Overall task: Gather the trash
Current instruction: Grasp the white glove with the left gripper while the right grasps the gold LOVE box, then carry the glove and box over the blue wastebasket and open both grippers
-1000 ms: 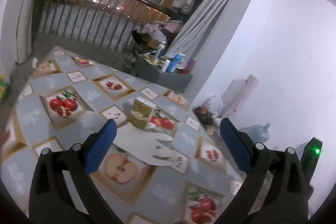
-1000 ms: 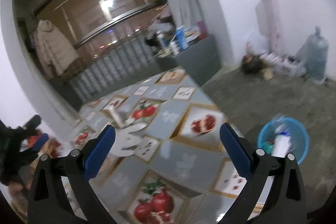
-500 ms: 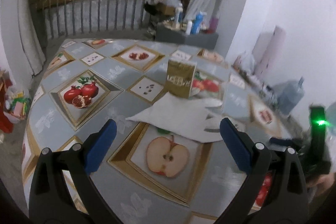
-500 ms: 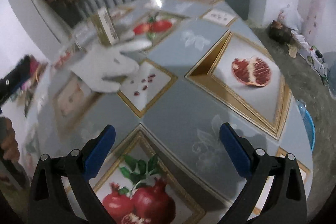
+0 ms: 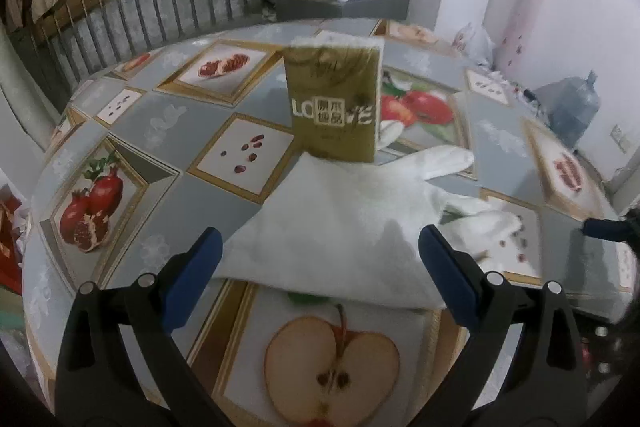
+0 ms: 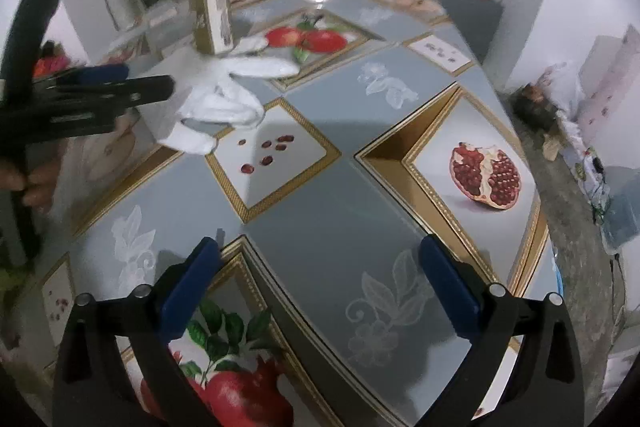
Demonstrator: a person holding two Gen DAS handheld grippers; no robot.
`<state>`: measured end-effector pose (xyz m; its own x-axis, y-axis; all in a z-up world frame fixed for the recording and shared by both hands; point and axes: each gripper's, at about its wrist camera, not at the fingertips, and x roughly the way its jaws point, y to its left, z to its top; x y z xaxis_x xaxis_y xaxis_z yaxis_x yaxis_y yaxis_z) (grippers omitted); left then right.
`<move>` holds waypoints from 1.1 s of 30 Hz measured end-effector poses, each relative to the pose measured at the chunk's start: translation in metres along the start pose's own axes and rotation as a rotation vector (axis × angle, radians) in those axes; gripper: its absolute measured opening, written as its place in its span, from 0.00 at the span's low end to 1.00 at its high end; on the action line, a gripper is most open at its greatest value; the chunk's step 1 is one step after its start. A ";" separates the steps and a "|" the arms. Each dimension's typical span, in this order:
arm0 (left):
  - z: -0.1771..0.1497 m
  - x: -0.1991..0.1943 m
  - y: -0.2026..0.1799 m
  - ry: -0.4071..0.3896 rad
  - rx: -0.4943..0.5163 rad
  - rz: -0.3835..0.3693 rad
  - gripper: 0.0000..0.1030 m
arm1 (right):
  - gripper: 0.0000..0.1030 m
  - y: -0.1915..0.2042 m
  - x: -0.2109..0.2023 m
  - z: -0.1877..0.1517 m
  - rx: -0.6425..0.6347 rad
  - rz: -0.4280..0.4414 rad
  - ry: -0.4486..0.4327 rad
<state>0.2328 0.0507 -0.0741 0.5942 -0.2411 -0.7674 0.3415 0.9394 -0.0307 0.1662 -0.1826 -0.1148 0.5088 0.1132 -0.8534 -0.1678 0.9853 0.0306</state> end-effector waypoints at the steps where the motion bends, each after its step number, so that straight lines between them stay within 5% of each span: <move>1: -0.001 0.003 -0.001 0.007 0.001 0.003 0.91 | 0.95 -0.004 -0.007 0.006 0.033 0.066 -0.027; 10: -0.003 0.001 0.003 0.007 0.012 0.054 0.67 | 0.91 -0.003 -0.026 0.098 0.069 0.320 -0.282; 20: -0.008 -0.008 0.006 -0.003 0.011 0.066 0.47 | 0.67 0.053 0.032 0.175 -0.125 0.386 -0.172; 24: -0.009 -0.009 0.006 -0.007 0.011 0.050 0.35 | 0.33 0.050 0.044 0.178 -0.077 0.399 -0.120; 27: -0.010 -0.010 0.005 -0.005 0.023 0.022 0.20 | 0.28 0.034 0.037 0.172 0.012 0.438 -0.129; 33: -0.014 -0.016 0.000 -0.004 0.042 -0.015 0.10 | 0.27 -0.013 0.004 0.139 0.163 0.430 -0.159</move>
<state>0.2128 0.0584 -0.0710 0.5917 -0.2566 -0.7642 0.3810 0.9245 -0.0154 0.2882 -0.1774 -0.0465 0.5474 0.5198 -0.6559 -0.2634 0.8509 0.4545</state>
